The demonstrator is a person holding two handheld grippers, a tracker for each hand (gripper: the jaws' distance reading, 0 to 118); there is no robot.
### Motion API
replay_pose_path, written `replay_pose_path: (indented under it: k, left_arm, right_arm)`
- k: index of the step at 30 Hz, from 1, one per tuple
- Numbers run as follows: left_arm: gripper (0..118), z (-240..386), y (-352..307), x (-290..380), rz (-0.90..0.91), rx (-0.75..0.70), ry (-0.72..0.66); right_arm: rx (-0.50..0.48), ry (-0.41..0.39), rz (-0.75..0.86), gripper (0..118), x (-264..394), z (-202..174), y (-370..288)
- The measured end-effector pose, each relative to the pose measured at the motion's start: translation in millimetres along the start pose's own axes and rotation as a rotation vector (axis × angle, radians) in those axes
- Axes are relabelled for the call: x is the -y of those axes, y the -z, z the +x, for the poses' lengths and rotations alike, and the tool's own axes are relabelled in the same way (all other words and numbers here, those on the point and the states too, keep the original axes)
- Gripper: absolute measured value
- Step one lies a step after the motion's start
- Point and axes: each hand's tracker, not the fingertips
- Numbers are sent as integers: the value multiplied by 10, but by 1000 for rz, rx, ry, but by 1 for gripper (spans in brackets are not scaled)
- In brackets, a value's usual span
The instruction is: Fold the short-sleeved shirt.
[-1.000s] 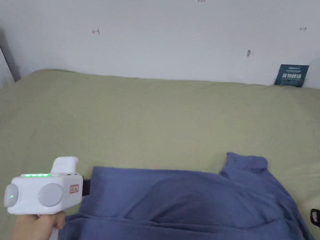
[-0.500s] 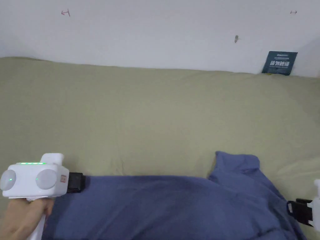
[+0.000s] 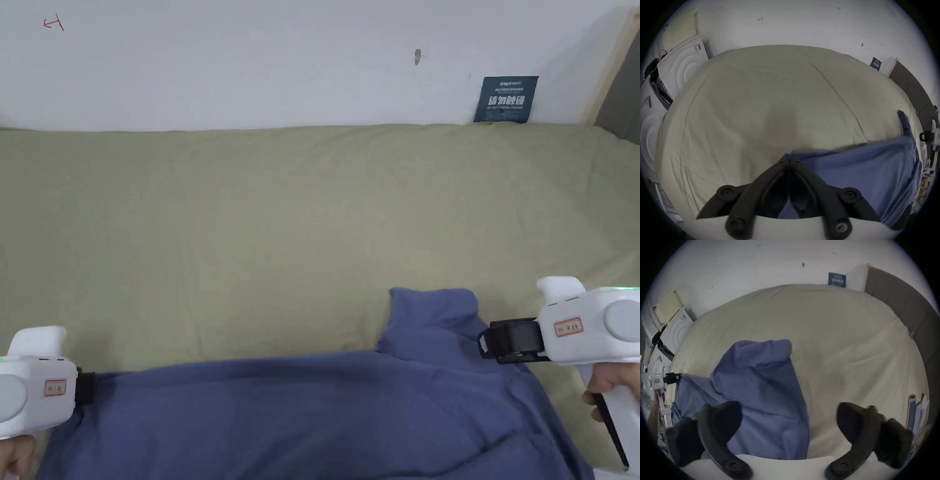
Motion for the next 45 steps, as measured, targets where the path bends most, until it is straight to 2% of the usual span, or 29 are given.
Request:
replay_pose_path:
  k: [5, 7, 8, 9, 10, 11, 12, 13, 21, 29, 31, 38, 45]
  left_arm:
    - [0, 7, -15, 9, -6, 0, 13]
    - [0, -6, -4, 8, -10, 3, 2]
    - [0, -7, -7, 10, -13, 5, 0]
    - [0, -7, -18, 10, -14, 5, 0]
    - [0, -21, -14, -4, -18, 6, 4]
    - [0, -26, -44, -4, -24, 8, 9]
    - [0, -39, -85, 6, -24, 13, 11]
    - [0, -56, -146, 17, -22, 16, 10]
    - [0, -271, -981, 158, 72, 95, -18]
    - [0, -384, -1831, 811, 153, 126, 6]
    - [0, -391, -1916, 1036, 168, 132, 20]
    - [0, -499, -1986, 1791, 191, 157, 43]
    - [1, -578, -1774, 2151, 159, 182, 5]
  right_arm:
    - [111, -27, -102, 116, -45, 49, 358]
    - [111, -17, -106, 110, 3, 61, 398]
    - [114, -20, -96, 93, 46, 60, 376]
    - [142, -44, -63, 65, 78, 48, 327]
    - [126, -43, -19, 53, 108, 44, 241]
    - [62, -12, -15, 15, 108, 73, 175]
    - [40, 10, -5, 4, 126, 68, 108]
    - [56, 19, 37, 4, 137, 26, -3]
    - [-31, 15, 148, 4, 301, -57, -1014]
    - [-60, -49, 231, 4, 1110, -128, -1824]
    - [-44, -80, 226, 4, 1342, -136, -1870]
    - [-48, -84, 228, 4, 2199, -75, -1956]
    - [-55, -62, 124, 4, 2558, -26, -1670]
